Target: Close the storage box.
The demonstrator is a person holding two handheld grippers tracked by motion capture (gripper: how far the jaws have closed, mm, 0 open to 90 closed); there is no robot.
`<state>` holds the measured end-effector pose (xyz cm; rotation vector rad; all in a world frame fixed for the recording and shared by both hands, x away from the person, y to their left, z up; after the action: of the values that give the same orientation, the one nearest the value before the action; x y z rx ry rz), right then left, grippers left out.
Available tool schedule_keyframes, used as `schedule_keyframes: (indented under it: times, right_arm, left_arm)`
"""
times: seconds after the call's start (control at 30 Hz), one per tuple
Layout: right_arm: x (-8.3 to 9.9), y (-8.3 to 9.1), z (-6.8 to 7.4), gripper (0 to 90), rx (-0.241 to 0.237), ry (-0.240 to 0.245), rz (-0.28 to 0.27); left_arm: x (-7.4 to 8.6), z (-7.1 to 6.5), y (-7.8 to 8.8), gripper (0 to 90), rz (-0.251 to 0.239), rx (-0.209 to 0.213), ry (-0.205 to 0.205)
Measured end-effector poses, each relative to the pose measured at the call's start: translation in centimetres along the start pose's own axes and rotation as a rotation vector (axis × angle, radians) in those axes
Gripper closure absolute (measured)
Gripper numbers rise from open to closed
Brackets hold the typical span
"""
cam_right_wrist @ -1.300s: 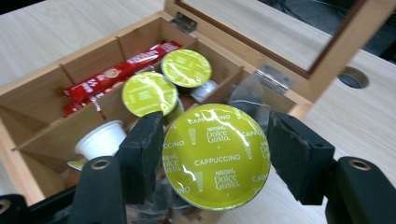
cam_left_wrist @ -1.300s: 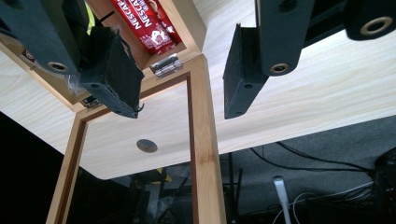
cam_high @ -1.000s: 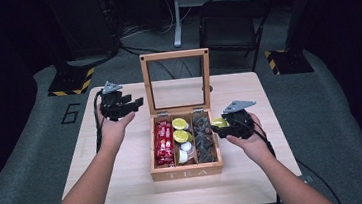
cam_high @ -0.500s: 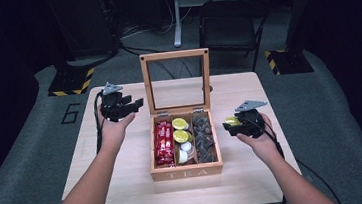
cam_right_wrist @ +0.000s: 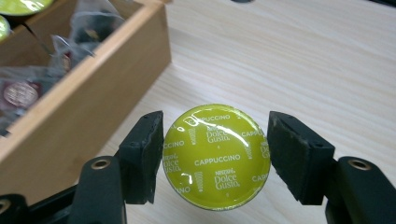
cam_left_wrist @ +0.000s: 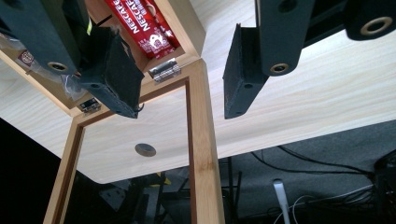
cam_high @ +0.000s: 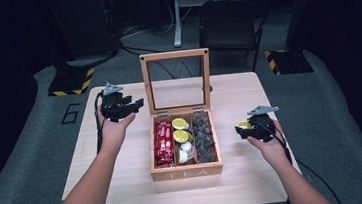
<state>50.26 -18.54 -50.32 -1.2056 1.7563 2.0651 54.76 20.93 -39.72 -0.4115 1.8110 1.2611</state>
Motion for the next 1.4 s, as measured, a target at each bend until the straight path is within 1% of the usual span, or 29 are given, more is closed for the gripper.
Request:
schedule_keyframes:
  times: [0.03,0.07,0.13,0.17,0.2,0.27,0.33,0.5,0.7,0.73,0.77,0.8,0.83,0.87,0.9,0.93,0.97,1.07,1.13,1.23,1.27,1.37,1.4]
  right_arm:
    - [0.2,0.0,-0.2,36.8,0.002,-0.004,0.004]
    - [0.4,-0.1,-0.5,36.8,0.014,-0.016,0.006]
    - [0.8,-0.2,-0.9,36.8,0.025,-0.022,0.011]
    - [1.0,-0.1,-1.2,36.8,0.026,-0.012,0.016]
    - [1.2,-0.2,-1.3,36.8,0.022,-0.028,0.017]
    - [1.6,-0.2,-1.8,36.8,0.04,-0.041,0.017]
    - [1.9,-0.1,-2.2,36.8,0.046,-0.045,0.023]
    - [2.8,-0.2,-3.2,36.8,0.059,-0.081,0.036]
    - [3.7,-0.4,-4.3,36.8,0.086,-0.1,0.047]
    - [3.8,-0.4,-4.3,36.8,0.081,-0.11,0.055]
    - [3.9,-0.4,-4.5,36.8,0.086,-0.106,0.053]
    - [4.0,-0.4,-4.5,36.8,0.091,-0.13,0.061]
    - [4.1,-0.5,-4.7,36.8,0.094,-0.118,0.056]
    - [4.2,-0.5,-4.8,36.8,0.091,-0.129,0.066]
    - [4.3,-0.5,-4.8,36.8,0.089,-0.13,0.068]
    - [4.5,-0.6,-5.0,36.8,0.098,-0.141,0.075]
    - [4.5,-0.6,-5.1,36.8,0.092,-0.13,0.074]
    - [4.9,-0.8,-5.3,36.7,0.098,-0.15,0.088]
    - [5.2,-0.9,-5.4,36.7,0.093,-0.151,0.092]
    - [5.5,-1.0,-5.5,36.6,0.101,-0.153,0.103]
    - [5.4,-1.0,-5.6,36.5,0.107,-0.154,0.096]
    - [5.4,-1.0,-5.6,36.4,0.104,-0.157,0.096]
    - [5.4,-1.0,-5.6,36.3,0.096,-0.147,0.097]
  left_arm:
    - [0.0,0.0,0.0,46.8,0.001,0.001,0.0]
    - [0.1,0.0,0.0,46.8,0.004,0.002,-0.001]
    - [0.1,0.0,-0.1,46.8,0.001,0.0,0.0]
    - [0.1,0.0,-0.1,46.8,0.0,-0.002,-0.001]
    - [0.1,0.0,-0.1,46.8,0.002,-0.002,-0.002]
    - [0.1,0.1,-0.1,46.8,0.003,-0.003,-0.003]
    - [0.1,0.1,-0.1,46.8,0.002,-0.003,-0.002]
    - [0.1,0.1,-0.1,46.8,0.001,-0.004,-0.001]
    - [0.2,0.1,-0.1,46.8,0.003,-0.003,0.0]
    - [0.2,0.1,-0.1,46.8,0.003,-0.003,-0.001]
    - [0.3,0.1,-0.1,46.8,0.007,-0.001,0.0]
    - [0.3,0.1,-0.1,46.8,0.009,-0.002,-0.001]
    - [0.3,0.2,-0.2,46.8,0.009,-0.004,-0.003]
    - [0.3,0.2,-0.2,46.8,0.007,-0.006,-0.002]
    - [0.4,0.2,-0.2,46.8,0.007,-0.005,0.0]
    - [0.4,0.2,-0.2,46.8,0.008,-0.005,-0.001]
    - [0.4,0.2,-0.2,46.7,0.011,-0.004,-0.001]
    - [0.5,0.2,-0.3,46.7,0.01,-0.004,-0.003]
    - [0.5,0.1,-0.3,46.7,0.014,-0.002,-0.002]
    - [0.5,0.1,-0.4,46.6,0.013,-0.001,-0.002]
    - [0.5,0.1,-0.4,46.6,0.011,-0.003,-0.002]
    - [0.5,0.1,-0.4,46.6,0.01,-0.002,-0.001]
    - [0.5,0.1,-0.4,46.6,0.012,0.0,-0.002]
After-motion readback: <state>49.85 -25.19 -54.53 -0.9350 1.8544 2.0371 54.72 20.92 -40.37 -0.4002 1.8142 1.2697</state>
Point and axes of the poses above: each handheld gripper's, and its own axes: y roughly backward along the jaws, x roughly out of its underside, z roughly to its left, the point moved 8 cm from there along -y, roughly forward along the jaws, and after that the axes turned 7 degrees about z, right-handed, at the moved point
